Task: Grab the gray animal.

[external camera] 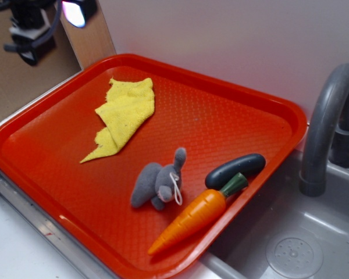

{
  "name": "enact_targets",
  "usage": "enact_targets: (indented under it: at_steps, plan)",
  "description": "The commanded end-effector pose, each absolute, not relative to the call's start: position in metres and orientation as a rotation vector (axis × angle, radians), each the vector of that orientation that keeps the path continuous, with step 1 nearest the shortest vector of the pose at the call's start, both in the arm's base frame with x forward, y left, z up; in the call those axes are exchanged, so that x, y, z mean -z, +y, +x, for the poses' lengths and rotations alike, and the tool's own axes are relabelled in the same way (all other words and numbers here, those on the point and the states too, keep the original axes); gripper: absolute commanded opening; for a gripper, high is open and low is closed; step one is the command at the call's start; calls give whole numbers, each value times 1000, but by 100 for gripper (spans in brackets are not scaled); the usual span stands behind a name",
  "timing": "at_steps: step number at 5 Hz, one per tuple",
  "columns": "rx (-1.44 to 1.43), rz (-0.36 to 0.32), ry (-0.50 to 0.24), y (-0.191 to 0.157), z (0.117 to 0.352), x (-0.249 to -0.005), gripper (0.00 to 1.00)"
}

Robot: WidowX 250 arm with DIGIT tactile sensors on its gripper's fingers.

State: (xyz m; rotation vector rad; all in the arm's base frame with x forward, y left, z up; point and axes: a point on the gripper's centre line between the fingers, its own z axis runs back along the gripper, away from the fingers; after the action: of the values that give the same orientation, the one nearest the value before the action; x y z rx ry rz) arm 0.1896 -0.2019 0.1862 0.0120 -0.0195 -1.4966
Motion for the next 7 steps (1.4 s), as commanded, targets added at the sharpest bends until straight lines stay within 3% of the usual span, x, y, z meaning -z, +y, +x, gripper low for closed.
enact_targets:
  at_steps: [1,2,4,5,6,7]
  plan:
    - [1636,-84,12,-243,158,-165,100]
    - [1665,-144,70,-270,157,-140,100]
    - [1691,-122,227,-315,147,-99,100]
    - [1694,-122,274,-319,142,-81,100]
    - [1673,-75,316,-321,141,-66,100]
    - [1662,-96,353,-315,143,-53,100]
